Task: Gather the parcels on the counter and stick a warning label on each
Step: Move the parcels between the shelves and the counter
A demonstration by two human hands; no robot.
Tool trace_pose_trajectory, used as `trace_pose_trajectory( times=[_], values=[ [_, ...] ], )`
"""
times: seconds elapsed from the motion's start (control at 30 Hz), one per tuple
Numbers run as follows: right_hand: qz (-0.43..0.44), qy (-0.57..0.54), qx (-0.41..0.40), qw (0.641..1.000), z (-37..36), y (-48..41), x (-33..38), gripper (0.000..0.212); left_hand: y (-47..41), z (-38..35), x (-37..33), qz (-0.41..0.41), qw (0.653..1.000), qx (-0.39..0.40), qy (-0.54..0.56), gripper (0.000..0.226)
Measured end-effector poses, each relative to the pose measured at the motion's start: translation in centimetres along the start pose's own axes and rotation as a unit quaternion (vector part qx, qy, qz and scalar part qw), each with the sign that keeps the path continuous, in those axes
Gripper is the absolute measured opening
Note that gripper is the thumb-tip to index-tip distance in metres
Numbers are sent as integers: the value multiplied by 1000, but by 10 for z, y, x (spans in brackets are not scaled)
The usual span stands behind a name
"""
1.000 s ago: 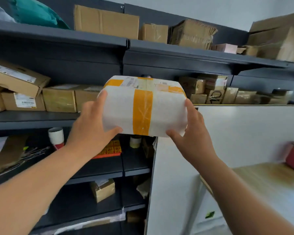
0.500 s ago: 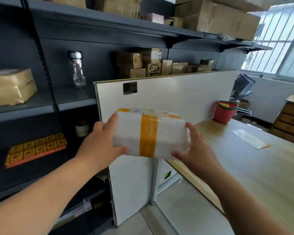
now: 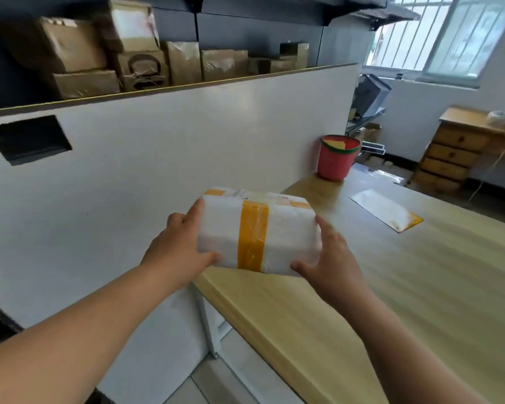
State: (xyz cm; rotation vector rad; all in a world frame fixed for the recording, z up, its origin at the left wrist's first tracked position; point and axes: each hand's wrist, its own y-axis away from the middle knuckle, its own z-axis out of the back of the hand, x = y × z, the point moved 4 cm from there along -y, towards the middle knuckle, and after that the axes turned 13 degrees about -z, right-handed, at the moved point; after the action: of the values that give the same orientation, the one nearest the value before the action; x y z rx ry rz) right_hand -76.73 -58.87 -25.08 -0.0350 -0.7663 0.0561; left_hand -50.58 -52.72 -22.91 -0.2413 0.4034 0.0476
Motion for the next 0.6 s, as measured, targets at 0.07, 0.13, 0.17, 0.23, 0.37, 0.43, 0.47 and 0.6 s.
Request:
trace_pose_trajectory(
  times=[0.07, 0.13, 0.17, 0.23, 0.37, 0.43, 0.47, 0.6],
  values=[
    [-21, -4, -1, 1000, 4, -41, -23, 100, -46, -30, -9, -2, 1000, 20, 15, 103],
    [-37, 1, -8, 999, 9, -78, -44, 99, -89, -56, -19, -9, 999, 35, 21, 100],
    [-46, 6, -12, 999, 11, -95, -55, 99, -110, -69, -23, -14, 999, 40, 20, 98],
    [-60, 8, -19, 998, 11, -128, -75, 100, -148, -94, -32, -26, 998, 47, 20, 95],
    [-94, 19, -36, 995, 2, -183, -114, 99, -213, -147, -45, -41, 997, 57, 28, 92],
    [-100, 17, -49, 994, -7, -208, -133, 98, -240, -175, -49, -38, 997, 58, 39, 94],
    [-100, 15, -56, 993, -11, -221, -143, 97, -253, -190, -50, -36, 997, 59, 43, 95],
    [-111, 22, -75, 991, -33, -268, -178, 95, -300, -246, -45, -29, 996, 70, 50, 98]
  ],
)
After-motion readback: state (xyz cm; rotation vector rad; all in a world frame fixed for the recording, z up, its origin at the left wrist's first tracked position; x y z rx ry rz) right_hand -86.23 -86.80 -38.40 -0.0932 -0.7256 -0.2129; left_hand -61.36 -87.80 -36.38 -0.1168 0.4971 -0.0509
